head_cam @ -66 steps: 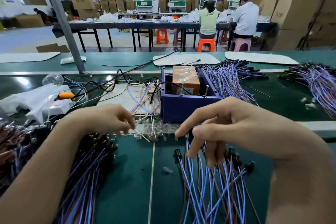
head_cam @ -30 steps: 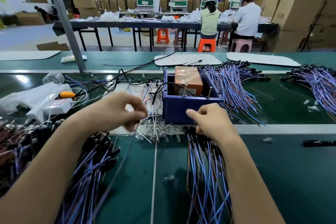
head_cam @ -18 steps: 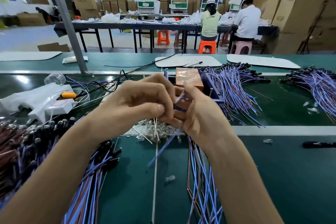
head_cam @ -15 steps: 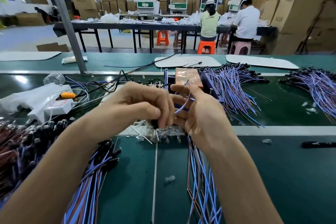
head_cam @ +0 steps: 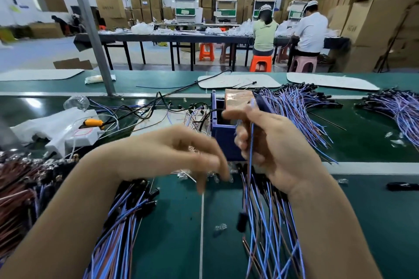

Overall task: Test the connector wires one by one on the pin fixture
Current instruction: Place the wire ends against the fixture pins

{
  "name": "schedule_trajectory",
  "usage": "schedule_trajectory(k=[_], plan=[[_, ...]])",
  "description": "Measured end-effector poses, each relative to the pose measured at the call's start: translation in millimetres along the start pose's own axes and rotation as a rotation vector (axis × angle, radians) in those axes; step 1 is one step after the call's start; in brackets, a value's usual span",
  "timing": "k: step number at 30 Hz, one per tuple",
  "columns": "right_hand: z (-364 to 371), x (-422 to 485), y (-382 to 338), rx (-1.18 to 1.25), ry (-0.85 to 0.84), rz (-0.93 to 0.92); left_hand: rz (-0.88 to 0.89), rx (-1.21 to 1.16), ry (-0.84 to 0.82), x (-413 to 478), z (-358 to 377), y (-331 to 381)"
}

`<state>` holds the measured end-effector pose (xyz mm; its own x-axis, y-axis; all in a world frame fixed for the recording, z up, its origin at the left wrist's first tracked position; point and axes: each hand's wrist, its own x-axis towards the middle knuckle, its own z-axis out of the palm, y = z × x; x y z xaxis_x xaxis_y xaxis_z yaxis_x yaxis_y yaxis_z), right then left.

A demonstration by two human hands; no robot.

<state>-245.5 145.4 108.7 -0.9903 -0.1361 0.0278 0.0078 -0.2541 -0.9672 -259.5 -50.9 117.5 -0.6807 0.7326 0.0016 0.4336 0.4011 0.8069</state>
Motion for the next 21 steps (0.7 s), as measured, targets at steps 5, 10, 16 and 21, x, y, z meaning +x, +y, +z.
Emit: schedule_trajectory(k=[5, 10, 16, 21], plan=[[3, -8, 2, -0.373, -0.285, 0.076, -0.054, -0.406, 0.464, 24, 12, -3], [10, -4, 14, -0.534, -0.426, 0.230, -0.001, -0.657, 0.558, 32, 20, -7], [8, -4, 18, -0.585, -0.631, 0.357, 0.038, -0.782, 0.677, 38, 23, -9], [-6, 4, 11, -0.477, -0.389, 0.232, 0.043, -0.582, 0.662, 37, 26, -4]])
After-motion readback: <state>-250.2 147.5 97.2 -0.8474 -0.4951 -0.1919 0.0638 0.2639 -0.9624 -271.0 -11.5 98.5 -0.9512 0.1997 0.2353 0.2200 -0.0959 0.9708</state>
